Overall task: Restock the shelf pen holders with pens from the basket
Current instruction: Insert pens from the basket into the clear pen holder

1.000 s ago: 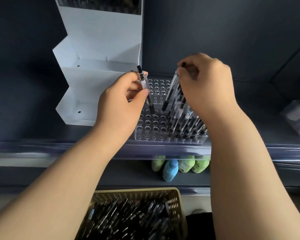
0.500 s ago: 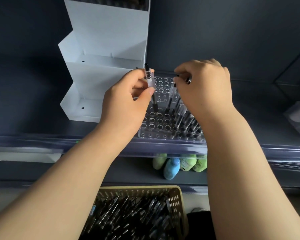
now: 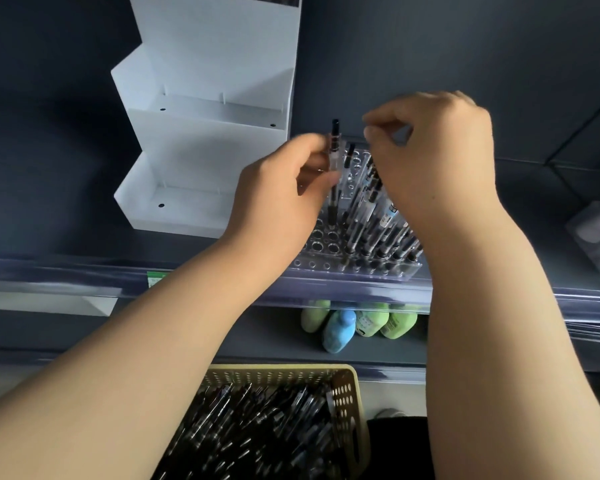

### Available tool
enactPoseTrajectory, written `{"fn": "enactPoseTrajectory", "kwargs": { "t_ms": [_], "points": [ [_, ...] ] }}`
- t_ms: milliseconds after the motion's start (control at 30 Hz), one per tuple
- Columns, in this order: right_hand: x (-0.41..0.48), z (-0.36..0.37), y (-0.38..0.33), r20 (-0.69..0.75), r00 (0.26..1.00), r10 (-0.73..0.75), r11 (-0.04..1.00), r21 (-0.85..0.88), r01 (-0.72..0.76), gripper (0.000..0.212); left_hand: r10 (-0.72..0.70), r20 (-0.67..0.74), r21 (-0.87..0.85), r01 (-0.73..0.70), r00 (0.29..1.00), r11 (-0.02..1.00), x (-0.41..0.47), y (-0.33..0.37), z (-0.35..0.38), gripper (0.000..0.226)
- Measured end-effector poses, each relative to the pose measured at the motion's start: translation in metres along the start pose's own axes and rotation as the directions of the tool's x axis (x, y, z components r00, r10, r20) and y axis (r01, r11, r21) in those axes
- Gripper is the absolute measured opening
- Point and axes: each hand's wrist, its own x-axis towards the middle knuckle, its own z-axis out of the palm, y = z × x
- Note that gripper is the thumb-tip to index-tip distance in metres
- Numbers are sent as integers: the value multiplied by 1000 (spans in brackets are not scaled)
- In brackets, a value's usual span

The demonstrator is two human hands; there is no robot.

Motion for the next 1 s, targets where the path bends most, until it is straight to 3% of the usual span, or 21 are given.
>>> {"fn": "enactPoseTrajectory", "kwargs": {
  "t_ms": [433,600,767,1000],
  "points": [
    [-5,-6,8,13,998,55,996,64,-55,22,-1,66,115,-7,998,993,1,-11,22,13],
    [-5,-5,9,29,997,71,993,88,-73,22,-32,37,139,27,999,990,1,-16,23,20],
    [-7,0,7,48,997,63,993,92,-68,22,-49,61,145,39,997,989,3,-16,24,12],
    [-10,4,8,58,996,68,992,102,-74,23,-4,117,180,-17,993,984,3,-13,32,15]
  ]
}}
